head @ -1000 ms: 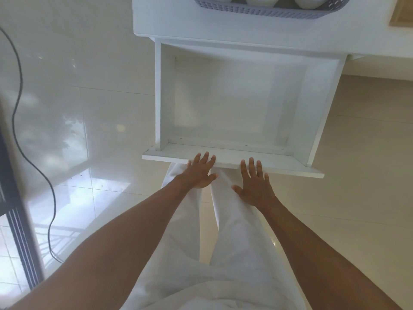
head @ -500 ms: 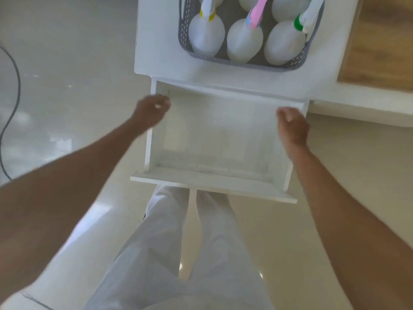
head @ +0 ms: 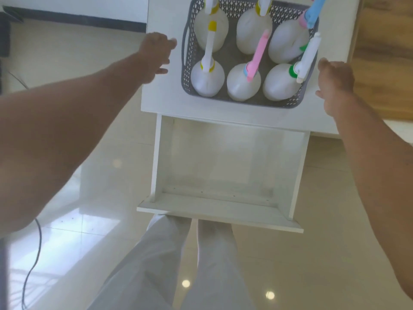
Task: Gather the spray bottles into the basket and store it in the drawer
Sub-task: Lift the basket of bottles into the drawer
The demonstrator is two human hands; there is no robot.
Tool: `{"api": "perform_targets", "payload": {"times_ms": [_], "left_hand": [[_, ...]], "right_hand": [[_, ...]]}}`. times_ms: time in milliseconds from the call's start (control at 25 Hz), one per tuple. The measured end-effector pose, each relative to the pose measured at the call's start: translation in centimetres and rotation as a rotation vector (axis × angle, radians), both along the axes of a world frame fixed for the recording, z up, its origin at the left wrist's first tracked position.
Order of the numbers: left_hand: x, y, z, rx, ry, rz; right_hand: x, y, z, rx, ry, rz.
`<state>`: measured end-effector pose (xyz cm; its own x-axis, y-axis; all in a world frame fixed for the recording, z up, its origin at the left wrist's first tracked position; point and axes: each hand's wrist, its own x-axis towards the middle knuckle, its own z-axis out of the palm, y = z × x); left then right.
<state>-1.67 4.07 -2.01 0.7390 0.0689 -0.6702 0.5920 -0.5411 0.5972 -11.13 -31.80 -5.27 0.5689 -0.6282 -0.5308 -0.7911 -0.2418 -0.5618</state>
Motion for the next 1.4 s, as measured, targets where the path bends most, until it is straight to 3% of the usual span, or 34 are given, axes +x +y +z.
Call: {"api": "perform_targets", "payload": {"times_ms": [160,320,560,760,880,1400], "left_hand": [[1.3,-0.6,-1.2,0.002,0.064,0.01],[2.3,-1.1,-2.9,0.02,0.051,-0.112],[2.5,-1.2,-4.4,0.115,-0.02,-0.168],[1.3,-0.8,-5.1,0.085,-0.019,-0.12],[0.2,-0.4,-5.3,0.049,-0.014,-0.026],[-8.1,4.7,-4.9,0.053,-0.063,-0.056]], "right_hand": [[1.0,0.5,-0.6,0.014,0.074,0.052],[2.0,0.7,-2.0,0.023,0.099,0.047],[1.6,0.5,-2.9,-0.024,0.039,0.029],[0.8,0.3,-3.0,-0.042,0.025,0.042],[-0.2,0.5,-2.9,-0.022,0.021,0.009],[-9.9,4.9,-0.8,0.017,-0.033,0.026]]}}
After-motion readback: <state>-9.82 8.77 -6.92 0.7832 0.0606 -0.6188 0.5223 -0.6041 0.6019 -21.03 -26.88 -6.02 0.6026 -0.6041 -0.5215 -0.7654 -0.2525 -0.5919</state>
